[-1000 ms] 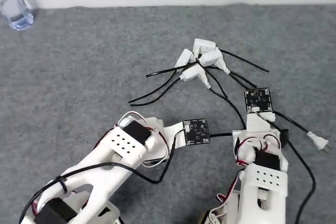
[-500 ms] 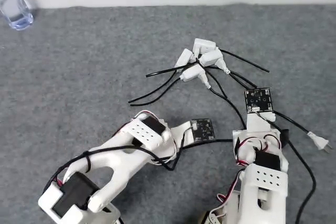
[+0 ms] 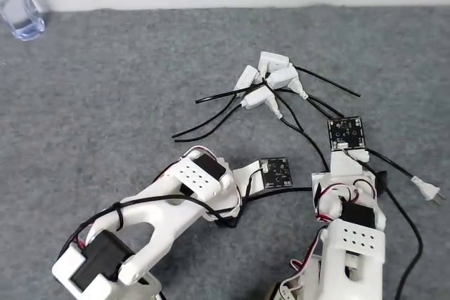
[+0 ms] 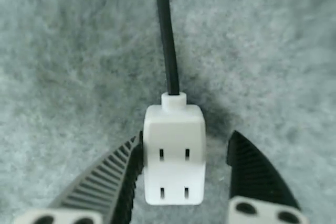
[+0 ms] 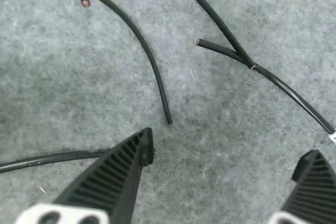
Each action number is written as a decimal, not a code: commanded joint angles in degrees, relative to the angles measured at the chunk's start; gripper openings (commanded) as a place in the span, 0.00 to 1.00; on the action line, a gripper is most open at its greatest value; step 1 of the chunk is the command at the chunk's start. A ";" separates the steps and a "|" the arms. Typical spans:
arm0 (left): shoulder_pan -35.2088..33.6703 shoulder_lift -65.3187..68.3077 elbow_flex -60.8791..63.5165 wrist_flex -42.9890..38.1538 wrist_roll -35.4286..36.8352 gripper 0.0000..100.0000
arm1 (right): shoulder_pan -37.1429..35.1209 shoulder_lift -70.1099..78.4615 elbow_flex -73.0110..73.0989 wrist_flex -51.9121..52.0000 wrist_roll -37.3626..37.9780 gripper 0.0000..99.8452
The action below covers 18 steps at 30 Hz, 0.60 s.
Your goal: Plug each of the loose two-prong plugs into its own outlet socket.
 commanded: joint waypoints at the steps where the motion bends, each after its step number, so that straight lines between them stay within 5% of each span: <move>1: 0.00 0.00 -2.68 3.34 0.26 0.25 | 0.57 -0.84 -2.99 -1.19 -0.44 0.41; 18: -10.81 0.79 -0.40 1.93 -7.03 0.25 | 0.31 -0.75 -2.99 -0.75 -0.35 0.41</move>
